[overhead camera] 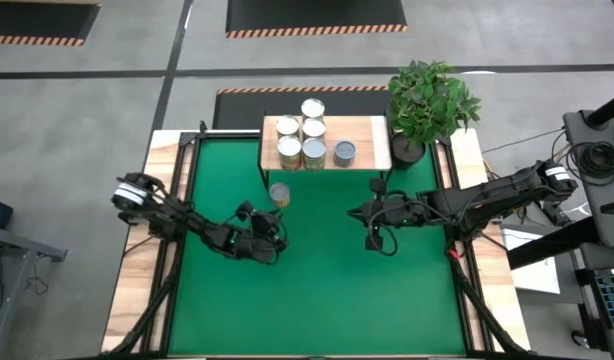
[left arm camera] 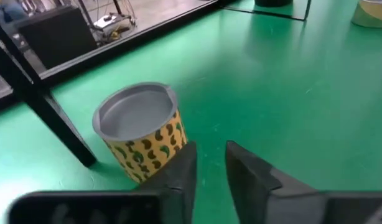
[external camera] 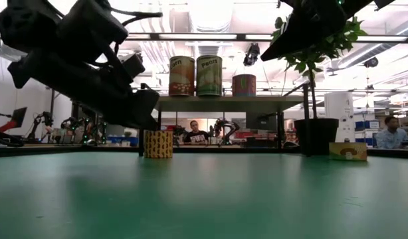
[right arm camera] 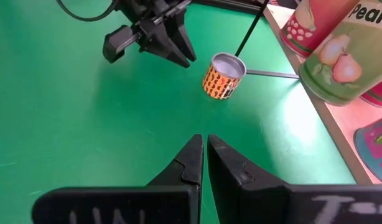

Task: Pick and place cans onto a shelf
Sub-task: Put the small canned beans on the shelf

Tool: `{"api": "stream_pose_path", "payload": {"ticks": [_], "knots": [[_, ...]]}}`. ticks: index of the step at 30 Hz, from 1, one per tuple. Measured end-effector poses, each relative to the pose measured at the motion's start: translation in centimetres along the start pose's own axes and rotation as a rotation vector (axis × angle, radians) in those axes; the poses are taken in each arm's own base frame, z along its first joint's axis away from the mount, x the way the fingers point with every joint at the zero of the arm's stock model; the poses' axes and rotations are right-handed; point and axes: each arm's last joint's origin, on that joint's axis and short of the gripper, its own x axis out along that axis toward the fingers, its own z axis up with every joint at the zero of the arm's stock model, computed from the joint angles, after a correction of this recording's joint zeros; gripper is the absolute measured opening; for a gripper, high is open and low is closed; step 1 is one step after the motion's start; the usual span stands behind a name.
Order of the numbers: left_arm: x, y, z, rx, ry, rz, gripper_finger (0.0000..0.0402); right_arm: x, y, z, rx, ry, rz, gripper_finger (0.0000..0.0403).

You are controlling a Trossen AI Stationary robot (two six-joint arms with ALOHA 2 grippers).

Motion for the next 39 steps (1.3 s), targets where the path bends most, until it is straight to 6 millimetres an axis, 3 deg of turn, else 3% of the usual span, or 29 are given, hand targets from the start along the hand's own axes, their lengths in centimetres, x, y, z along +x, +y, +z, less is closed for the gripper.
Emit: {"api": "stream_pose_path", "payload": {"ticks": [10,16,26,32,39], "knots": [[1.5,1.0,-0.4,-0.143,0.008,0.060,0.0242,0.0,0.0,-0.1,-0.001,0.003,0.000,0.0012],[3.2,0.7,-1.3,-0.166,-0.020,0.078,0.0314,0.0,0.0,-0.2,-0.003,0.009,0.001,0.0012],[5.3,0.5,-2.5,-0.214,-0.072,0.110,0.0322,0.2,0.1,-0.9,-0.002,0.030,0.001,0.0012],[6.1,-0.8,-2.4,-0.153,-0.123,0.094,0.0322,0.3,0.1,-1.1,0.004,0.037,-0.014,0.0012],[6.8,-1.7,-2.0,-0.167,-0.178,0.188,0.0322,0.3,0.1,-1.1,0.006,0.038,-0.014,0.0012]]}}
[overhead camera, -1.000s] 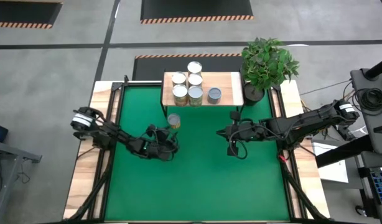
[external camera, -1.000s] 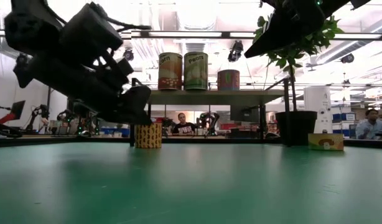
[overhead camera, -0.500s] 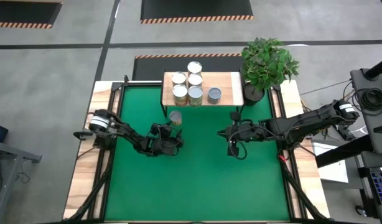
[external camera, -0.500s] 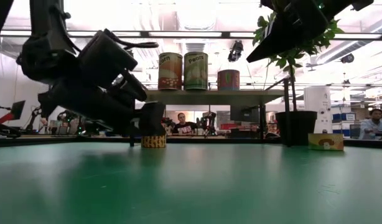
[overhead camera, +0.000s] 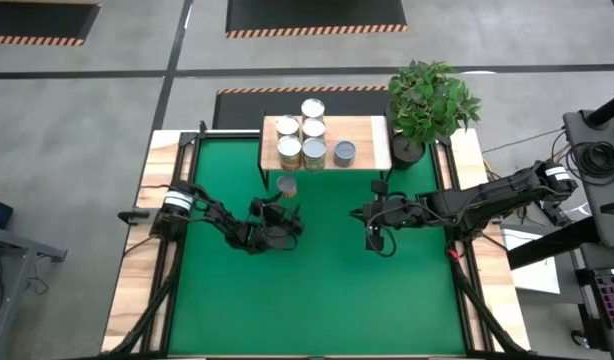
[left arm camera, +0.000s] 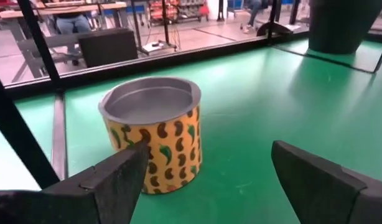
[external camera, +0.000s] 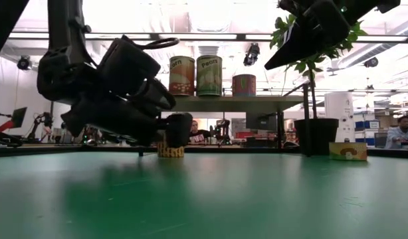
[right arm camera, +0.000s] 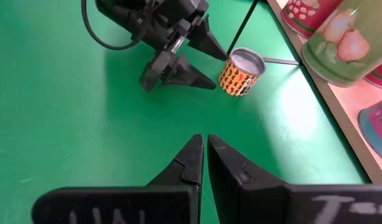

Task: Pick and place cans onto a shelf
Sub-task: Put the small canned beans on the shelf, then adjust the shelf

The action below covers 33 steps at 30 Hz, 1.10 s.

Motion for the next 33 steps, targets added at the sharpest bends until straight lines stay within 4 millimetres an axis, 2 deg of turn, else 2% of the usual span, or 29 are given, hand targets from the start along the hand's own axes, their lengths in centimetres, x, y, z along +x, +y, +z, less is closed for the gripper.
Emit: {"api": "stream_pose_path", "payload": {"ticks": [3,7,10,13,18,20,25,29,33], "knots": [[-0.5,-0.6,0.5,0.016,-0.010,-0.017,0.0322,0.0,0.0,0.0,0.001,0.000,0.000,0.0012],[-1.0,-1.0,2.0,0.095,-0.035,-0.027,0.0315,0.0,0.0,0.0,0.011,0.001,0.000,0.0012],[-0.5,-0.6,3.0,0.098,-0.052,0.016,0.0282,0.0,0.0,-0.1,0.010,0.002,-0.001,0.0012],[0.4,-0.2,3.7,0.111,-0.048,0.030,0.0211,0.1,0.0,-0.2,0.008,0.006,-0.001,0.0012],[1.8,0.4,3.8,0.116,-0.018,0.011,0.0052,0.1,0.0,-0.3,0.007,0.008,-0.001,0.0012],[2.0,0.5,3.8,0.115,-0.013,0.005,0.0014,0.1,0.0,-0.3,0.007,0.008,-0.001,0.0012],[2.2,0.6,3.8,0.112,-0.012,0.013,0.0024,0.1,0.1,-0.4,0.005,0.011,0.000,0.0012],[2.4,0.9,3.4,0.126,0.014,0.030,0.0006,0.1,0.1,-0.4,0.005,0.011,0.000,0.0012],[2.4,1.0,3.1,0.062,0.047,0.009,0.0002,0.1,0.1,-0.4,0.009,0.012,-0.001,0.0012]]}}
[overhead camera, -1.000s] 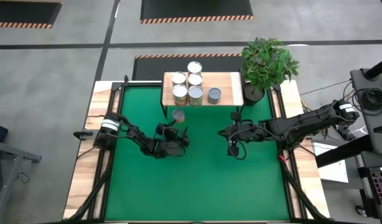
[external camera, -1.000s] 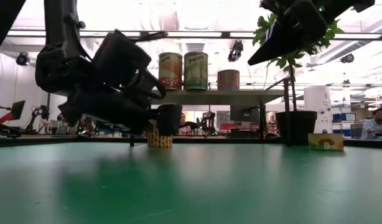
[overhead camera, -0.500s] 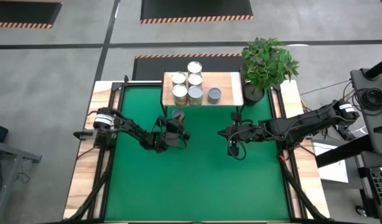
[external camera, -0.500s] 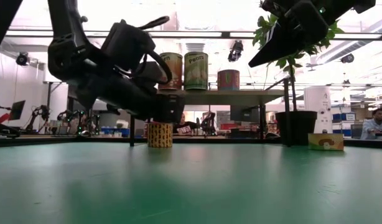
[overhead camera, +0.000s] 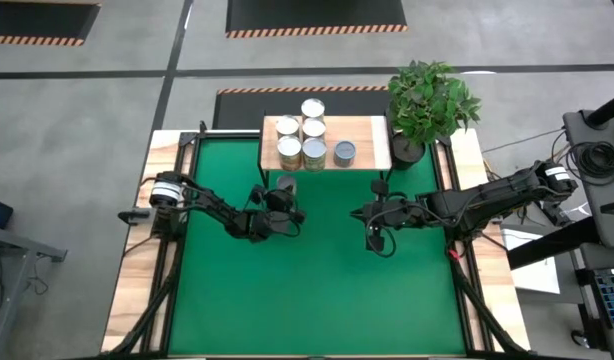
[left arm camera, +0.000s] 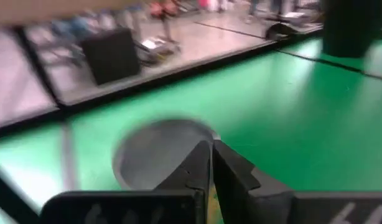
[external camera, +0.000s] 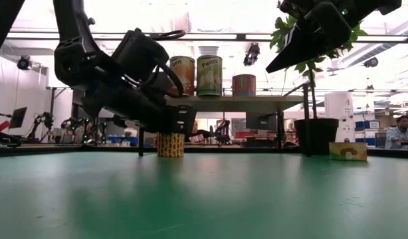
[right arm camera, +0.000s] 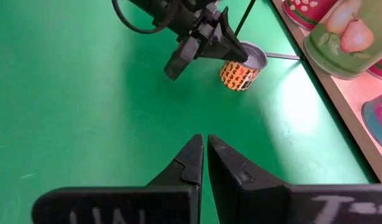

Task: Pick and place cans onto a shelf
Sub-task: Adjust the shelf

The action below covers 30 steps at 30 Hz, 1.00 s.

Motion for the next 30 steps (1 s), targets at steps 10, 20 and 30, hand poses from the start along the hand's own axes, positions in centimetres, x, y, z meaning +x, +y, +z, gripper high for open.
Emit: {"api": "stream_pose_path", "payload": {"ticks": [10,20,30], "knots": [[-1.0,-0.2,0.4,-0.113,0.272,-0.286,0.0000,0.0,0.0,0.0,0.004,0.002,0.000,0.0012],[-3.1,-0.8,2.7,0.215,0.154,-0.398,0.0000,0.0,0.0,-0.1,0.009,0.004,0.000,0.0012],[-4.0,-0.3,4.3,0.346,0.043,-0.238,0.0000,2.3,0.7,-1.2,0.110,-0.105,-0.042,0.0012]]}}
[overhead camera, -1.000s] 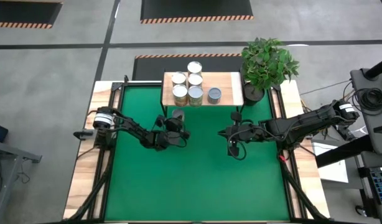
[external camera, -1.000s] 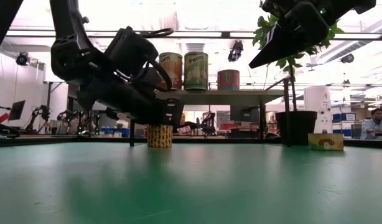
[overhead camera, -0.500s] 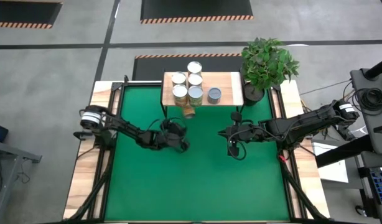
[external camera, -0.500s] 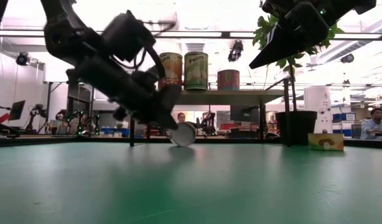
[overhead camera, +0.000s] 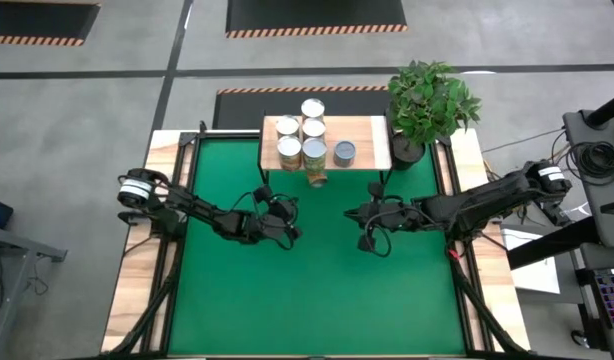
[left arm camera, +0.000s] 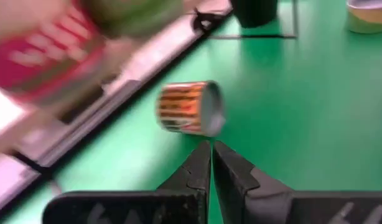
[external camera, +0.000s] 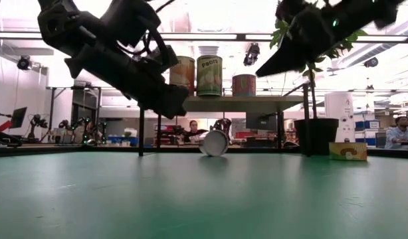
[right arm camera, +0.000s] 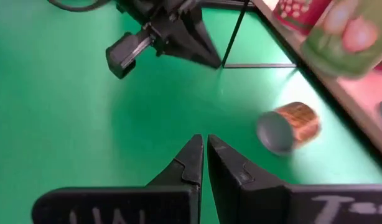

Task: Pick and place cans onto a shelf
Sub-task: Adjust the shelf

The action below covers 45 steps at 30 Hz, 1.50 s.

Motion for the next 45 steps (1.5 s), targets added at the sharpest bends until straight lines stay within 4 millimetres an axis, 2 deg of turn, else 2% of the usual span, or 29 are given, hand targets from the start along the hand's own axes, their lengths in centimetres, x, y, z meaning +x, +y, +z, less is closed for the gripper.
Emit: {"api": "stream_pose_path", "payload": {"ticks": [4,7,11,17,22,28,31,34,39,45], "knots": [[-0.9,0.2,0.8,0.042,-0.033,0.049,0.0000,2.0,0.6,-2.2,0.086,-0.036,-0.055,0.0012],[-1.8,0.3,1.5,0.076,-0.058,0.032,0.0000,3.6,0.6,-3.1,0.140,-0.067,-0.245,0.0012],[-3.1,1.0,2.9,0.124,-0.100,0.017,0.0000,5.3,0.7,-3.8,0.131,-0.056,-0.443,0.0012],[-4.8,3.2,5.3,0.193,-0.168,0.033,0.0000,7.3,0.4,-5.5,0.193,0.005,-0.471,0.0013],[-6.1,5.0,6.5,0.231,-0.209,0.056,0.0000,8.4,0.0,-5.1,0.275,0.003,-0.423,0.0035],[-7.3,7.0,5.6,0.196,-0.212,0.101,0.0000,9.2,-1.1,-4.4,0.283,0.014,-0.500,0.0131],[-7.6,7.7,4.4,0.150,-0.205,0.109,0.0000,9.3,-1.3,-4.6,0.273,0.025,-0.515,0.0187],[-7.9,8.3,3.2,0.106,-0.200,0.100,0.0000,9.3,-1.2,-4.7,0.236,0.044,-0.513,0.0225],[-7.9,8.6,1.8,0.076,-0.191,0.086,0.0000,8.7,-0.7,-4.9,0.176,0.103,-0.499,0.0233],[-7.7,8.4,0.7,0.073,-0.169,0.079,0.0000,7.5,0.4,-5.3,0.156,0.168,-0.475,0.0186]]}}
